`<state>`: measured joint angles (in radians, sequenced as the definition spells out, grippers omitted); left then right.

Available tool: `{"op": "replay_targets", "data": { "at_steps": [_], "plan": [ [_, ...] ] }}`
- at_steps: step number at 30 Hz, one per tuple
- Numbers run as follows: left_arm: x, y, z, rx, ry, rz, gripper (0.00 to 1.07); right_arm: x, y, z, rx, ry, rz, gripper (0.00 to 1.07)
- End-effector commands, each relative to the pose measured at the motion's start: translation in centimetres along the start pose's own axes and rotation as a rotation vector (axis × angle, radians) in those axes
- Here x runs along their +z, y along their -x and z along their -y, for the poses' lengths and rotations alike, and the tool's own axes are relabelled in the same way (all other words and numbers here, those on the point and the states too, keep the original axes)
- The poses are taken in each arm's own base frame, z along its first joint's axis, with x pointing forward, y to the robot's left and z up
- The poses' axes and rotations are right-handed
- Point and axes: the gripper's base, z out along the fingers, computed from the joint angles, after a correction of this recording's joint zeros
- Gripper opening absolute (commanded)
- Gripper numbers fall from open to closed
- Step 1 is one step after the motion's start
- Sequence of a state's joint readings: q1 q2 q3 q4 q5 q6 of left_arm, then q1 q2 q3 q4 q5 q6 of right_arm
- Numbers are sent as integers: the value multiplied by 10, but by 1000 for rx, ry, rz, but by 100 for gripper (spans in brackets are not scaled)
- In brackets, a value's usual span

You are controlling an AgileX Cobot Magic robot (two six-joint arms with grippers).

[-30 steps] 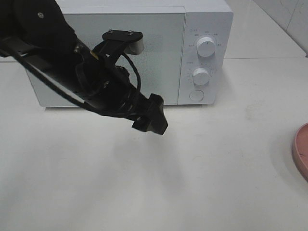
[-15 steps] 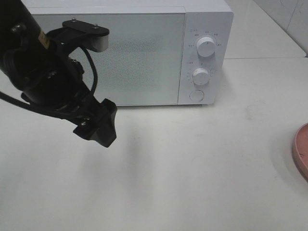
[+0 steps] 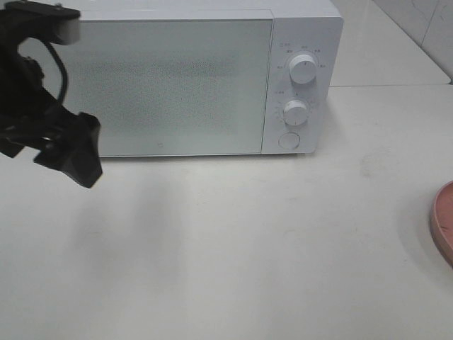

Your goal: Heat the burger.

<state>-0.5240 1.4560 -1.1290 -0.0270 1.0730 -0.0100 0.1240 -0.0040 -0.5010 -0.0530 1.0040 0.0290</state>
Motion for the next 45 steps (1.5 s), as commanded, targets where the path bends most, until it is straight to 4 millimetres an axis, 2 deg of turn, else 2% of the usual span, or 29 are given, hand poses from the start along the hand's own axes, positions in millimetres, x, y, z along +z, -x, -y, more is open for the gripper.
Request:
{"op": "replay_targets", "data": {
  "at_steps": [1,3,6,9,10,12,14,15,18,19,20,22,23,24,26,27,28,29,32,33,34,36,37,39,41,45],
  "plan": [
    [-11,-6,-15,-51,-9,-7,100,-4,-2,1,2,-9,39,76],
    [-22,-15,-37,-115,-6,-7,100,-4,-2,1,2,-9,39,76],
    [-27,-18,-44,-141,-2,-5,100,-4,-2,1,2,-9,39,76],
    [-50,-38,-74,-261,35,22,100,-4,-2,1,2,-9,39,76],
    [-50,-38,-74,-261,35,22,100,-4,-2,1,2,-9,39,76],
    [-64,-52,-88,-335,59,41,100,-4,-2,1,2,-9,39,76],
    [-69,-56,-91,-355,64,49,100,-4,-2,1,2,-9,39,76],
    [-78,-67,-96,-402,75,65,100,-4,-2,1,2,-9,39,76],
    [-83,-71,-97,-418,79,81,100,-4,-2,1,2,-9,39,76],
    [-88,-82,-98,-454,85,107,100,-4,-2,1,2,-9,39,76],
    [-90,-96,-95,-479,96,128,100,-4,-2,1,2,-9,39,76],
    [-89,-102,-93,-484,99,131,100,-4,-2,1,2,-9,39,76],
    [-85,-117,-87,-492,103,126,100,-4,-2,1,2,-9,39,76],
    [-85,-117,-87,-492,103,126,100,-4,-2,1,2,-9,39,76],
    [-79,-137,-76,-488,119,158,100,-4,-2,1,2,-9,39,76],
    [-79,-137,-76,-488,119,158,100,-4,-2,1,2,-9,39,76],
    [-75,-147,-71,-486,131,201,100,-4,-2,1,2,-9,39,76],
    [-75,-147,-71,-486,131,201,100,-4,-2,1,2,-9,39,76],
    [-64,-169,-60,-481,155,266,100,-4,-2,1,2,-9,39,76],
    [-64,-169,-60,-481,155,266,100,-4,-2,1,2,-9,39,76],
    [-60,-179,-54,-477,164,294,100,-4,-2,1,2,-9,39,76],
    [-58,-185,-51,-476,168,304,100,-4,-2,1,2,-9,39,76],
    [-54,-193,-47,-469,177,333,100,-4,-2,1,2,-9,39,76],
    [-53,-197,-45,-467,183,351,100,-4,-2,1,2,-9,39,76],
    [-47,-212,-37,-458,203,417,100,-4,-2,1,2,-9,39,76],
    [-51,-225,-29,-442,235,474,100,-4,-2,1,2,-9,39,76]
  ]
}}
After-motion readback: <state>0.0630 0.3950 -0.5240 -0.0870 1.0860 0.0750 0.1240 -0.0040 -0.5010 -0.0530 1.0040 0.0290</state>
